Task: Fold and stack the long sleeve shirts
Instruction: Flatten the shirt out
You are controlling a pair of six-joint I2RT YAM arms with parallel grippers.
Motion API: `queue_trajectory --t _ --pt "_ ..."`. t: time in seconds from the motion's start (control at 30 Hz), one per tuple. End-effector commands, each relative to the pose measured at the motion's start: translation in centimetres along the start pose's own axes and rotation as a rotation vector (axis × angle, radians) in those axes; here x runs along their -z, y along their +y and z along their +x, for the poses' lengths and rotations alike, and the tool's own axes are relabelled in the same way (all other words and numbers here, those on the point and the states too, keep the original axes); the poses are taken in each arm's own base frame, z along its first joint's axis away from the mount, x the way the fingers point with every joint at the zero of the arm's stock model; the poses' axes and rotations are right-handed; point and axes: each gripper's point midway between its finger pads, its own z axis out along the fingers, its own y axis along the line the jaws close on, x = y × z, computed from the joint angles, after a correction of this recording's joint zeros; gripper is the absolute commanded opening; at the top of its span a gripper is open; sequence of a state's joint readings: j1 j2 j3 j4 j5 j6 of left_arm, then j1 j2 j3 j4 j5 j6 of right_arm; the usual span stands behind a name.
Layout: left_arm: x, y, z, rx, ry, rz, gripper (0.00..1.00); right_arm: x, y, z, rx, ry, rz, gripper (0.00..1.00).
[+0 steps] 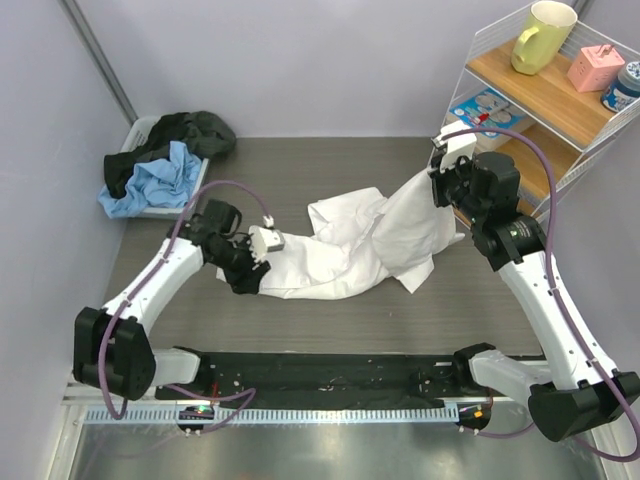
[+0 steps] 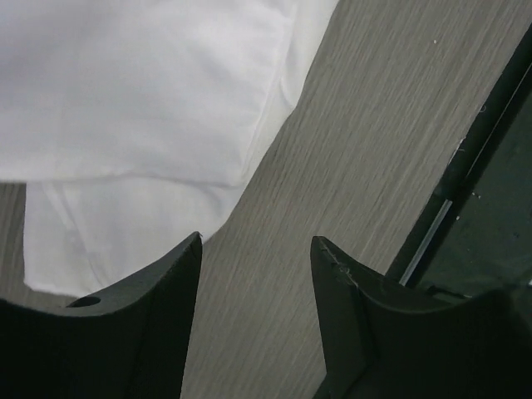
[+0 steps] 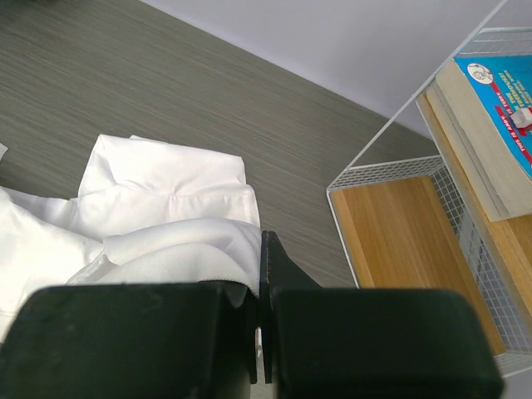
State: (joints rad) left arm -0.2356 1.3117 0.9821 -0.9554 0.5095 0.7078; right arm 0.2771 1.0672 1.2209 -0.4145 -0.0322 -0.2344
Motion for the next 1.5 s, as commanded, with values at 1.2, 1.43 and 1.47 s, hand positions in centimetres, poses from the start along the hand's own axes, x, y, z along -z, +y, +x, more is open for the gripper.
queue_trajectory --t 1.2,1.43,1.47 --pt "-9.3 -0.4 -1.6 -0.461 0.187 0.018 0.52 -0.4 -0.3 -1.2 -0.004 -0.065 0.010 0.01" --pt "-8.1 1.6 -3.0 -0.437 0.166 -0.086 0.23 0.0 -0.5 -1.4 0.005 -0.073 0.020 0.01" --pt "-7.4 1.8 -3.5 -0.425 0.150 -0.105 0.21 0.1 -0.5 -1.4 0.006 -0.074 0.022 0.01"
